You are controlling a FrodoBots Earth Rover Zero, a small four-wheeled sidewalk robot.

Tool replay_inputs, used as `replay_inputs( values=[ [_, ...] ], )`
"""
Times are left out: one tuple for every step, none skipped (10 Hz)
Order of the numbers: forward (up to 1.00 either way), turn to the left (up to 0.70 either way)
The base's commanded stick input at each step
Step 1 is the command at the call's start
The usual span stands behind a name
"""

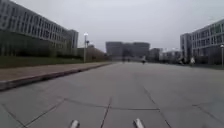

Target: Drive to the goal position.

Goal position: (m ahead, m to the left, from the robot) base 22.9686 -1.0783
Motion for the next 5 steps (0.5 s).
replay_inputs(
  values=[
    [0.7, 0.0],
    [0.7, 0.0],
    [0.7, 0.0],
    [0.7, 0.0],
    [0.7, 0.0]
  ],
)
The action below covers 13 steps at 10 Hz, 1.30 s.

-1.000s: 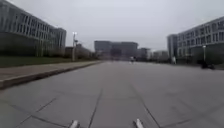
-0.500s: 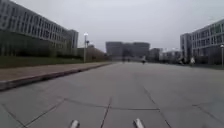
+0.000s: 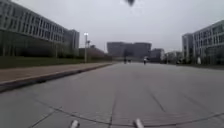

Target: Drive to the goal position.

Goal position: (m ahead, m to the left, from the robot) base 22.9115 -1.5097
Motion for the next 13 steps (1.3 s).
replay_inputs(
  values=[
    [0.7, 0.0],
    [0.7, 0.0],
    [0.7, 0.0],
    [0.7, 0.0],
    [0.7, 0.0],
    [0.7, 0.0],
    [0.7, 0.0],
    [0.7, 0.0],
    [0.7, 0.0],
    [0.7, 0.0],
    [0.7, 0.0],
    [0.7, 0.0],
    [0.7, 0.0]
  ],
)
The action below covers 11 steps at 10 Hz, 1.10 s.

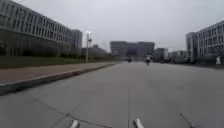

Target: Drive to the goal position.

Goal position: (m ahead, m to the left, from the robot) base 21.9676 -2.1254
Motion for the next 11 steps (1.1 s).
replay_inputs(
  values=[
    [0.7, 0.0],
    [0.7, 0.0],
    [0.7, 0.0],
    [0.7, -0.15],
    [0.7, -0.35],
    [0.7, -0.35],
    [0.7, -0.35],
    [0.7, -0.35],
    [0.7, -0.33],
    [0.7, -0.18],
    [0.7, -0.03]
  ],
)
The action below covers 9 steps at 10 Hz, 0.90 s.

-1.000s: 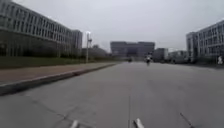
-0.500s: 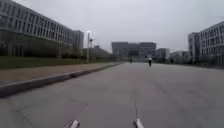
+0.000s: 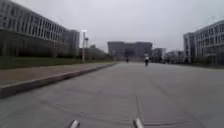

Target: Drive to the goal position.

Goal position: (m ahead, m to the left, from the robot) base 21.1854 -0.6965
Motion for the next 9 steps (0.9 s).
replay_inputs(
  values=[
    [0.7, -0.03],
    [0.7, -0.03],
    [0.7, -0.03],
    [0.7, -0.03],
    [0.7, -0.03],
    [0.7, -0.03],
    [0.7, -0.03],
    [0.7, -0.03],
    [0.7, -0.03]
  ],
)
